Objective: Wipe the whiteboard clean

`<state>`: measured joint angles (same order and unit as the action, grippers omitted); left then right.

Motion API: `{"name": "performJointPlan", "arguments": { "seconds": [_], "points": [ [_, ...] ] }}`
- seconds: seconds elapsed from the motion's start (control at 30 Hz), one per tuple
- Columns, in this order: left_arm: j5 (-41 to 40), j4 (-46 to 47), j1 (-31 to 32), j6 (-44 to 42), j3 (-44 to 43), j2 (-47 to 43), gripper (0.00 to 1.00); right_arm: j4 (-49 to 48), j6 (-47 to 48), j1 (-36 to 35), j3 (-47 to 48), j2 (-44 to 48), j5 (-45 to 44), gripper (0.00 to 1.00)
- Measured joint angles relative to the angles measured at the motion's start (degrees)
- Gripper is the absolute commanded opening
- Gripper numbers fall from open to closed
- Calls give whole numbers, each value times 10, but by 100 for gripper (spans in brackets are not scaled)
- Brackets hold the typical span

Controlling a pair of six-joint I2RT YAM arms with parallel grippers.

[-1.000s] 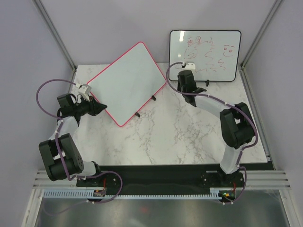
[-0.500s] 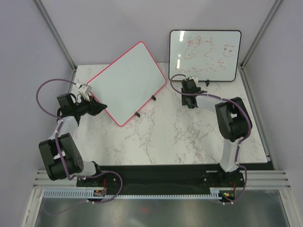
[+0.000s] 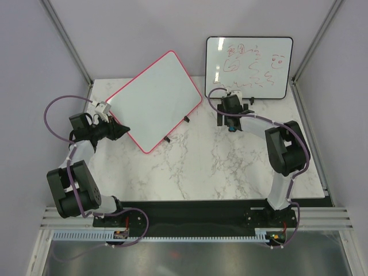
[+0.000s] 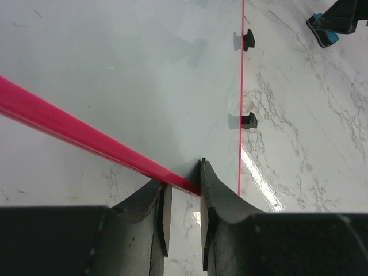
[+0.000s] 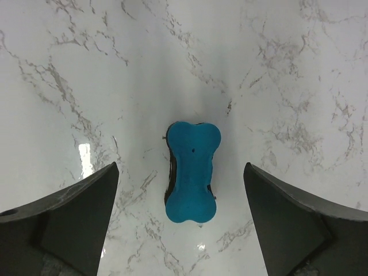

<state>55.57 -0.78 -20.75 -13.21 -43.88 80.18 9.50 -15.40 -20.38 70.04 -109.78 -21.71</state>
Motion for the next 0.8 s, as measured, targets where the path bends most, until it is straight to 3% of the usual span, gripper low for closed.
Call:
{"name": "performJointPlan", "arguments": {
  "seconds": [0.1,0.23,0.5,0.7,0.8],
  "points": [
    [-3,0,0,-3,0,1,33,-21,-3,0,-19,32,3,98],
    [-33,5,0,-31,-1,7,50,-40,-5,0,-27,52,2,98],
    [-71,22,0,-69,-1,11,55,-49,-9,0,-33,52,2,98],
    [-80,34,0,-75,-1,10,66,-57,-9,0,-38,52,2,98],
    [-86,42,0,-76,2,10,76,-59,-9,0,-40,52,2,98]
  ]
}}
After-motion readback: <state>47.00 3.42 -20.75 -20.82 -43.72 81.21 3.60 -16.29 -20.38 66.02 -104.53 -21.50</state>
